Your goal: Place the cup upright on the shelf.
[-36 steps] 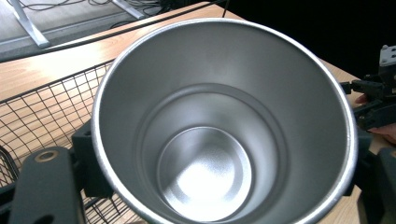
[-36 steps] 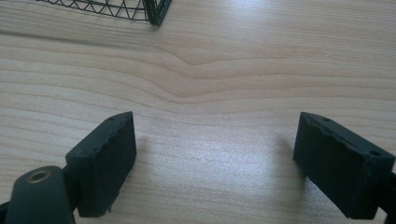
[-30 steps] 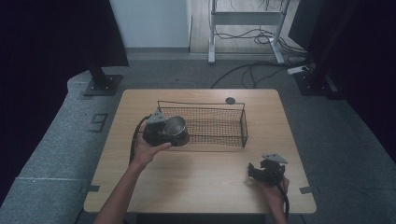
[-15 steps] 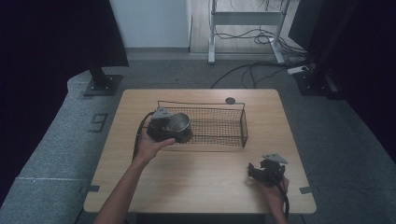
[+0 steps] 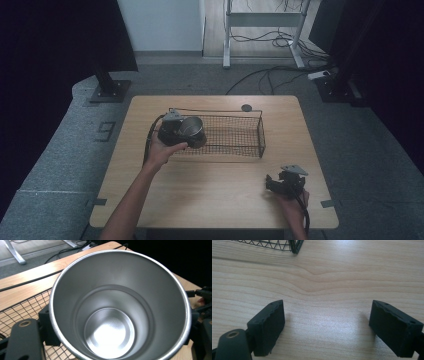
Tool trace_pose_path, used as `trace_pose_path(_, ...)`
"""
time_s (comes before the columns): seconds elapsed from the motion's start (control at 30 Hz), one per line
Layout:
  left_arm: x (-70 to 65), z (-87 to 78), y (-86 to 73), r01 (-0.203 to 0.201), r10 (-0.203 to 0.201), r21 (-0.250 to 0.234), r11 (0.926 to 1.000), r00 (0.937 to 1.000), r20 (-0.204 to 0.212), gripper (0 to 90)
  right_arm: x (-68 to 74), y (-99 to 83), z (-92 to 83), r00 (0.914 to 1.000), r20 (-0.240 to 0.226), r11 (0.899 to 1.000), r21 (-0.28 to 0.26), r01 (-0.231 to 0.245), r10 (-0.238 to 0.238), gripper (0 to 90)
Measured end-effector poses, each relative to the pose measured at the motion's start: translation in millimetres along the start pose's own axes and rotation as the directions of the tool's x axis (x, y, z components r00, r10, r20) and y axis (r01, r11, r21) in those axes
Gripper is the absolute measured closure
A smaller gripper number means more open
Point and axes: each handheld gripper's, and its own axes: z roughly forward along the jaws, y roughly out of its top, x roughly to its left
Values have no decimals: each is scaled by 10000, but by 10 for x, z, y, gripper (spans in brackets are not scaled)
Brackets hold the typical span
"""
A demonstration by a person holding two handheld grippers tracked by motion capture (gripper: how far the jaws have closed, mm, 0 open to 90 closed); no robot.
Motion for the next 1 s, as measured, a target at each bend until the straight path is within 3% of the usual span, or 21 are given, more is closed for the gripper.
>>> trace_pose_path(1.0,172,137,247,-159,187,461,9988,9981,-593,186,0,-1,1,10000,-4,10000,-11,6,-6,129)
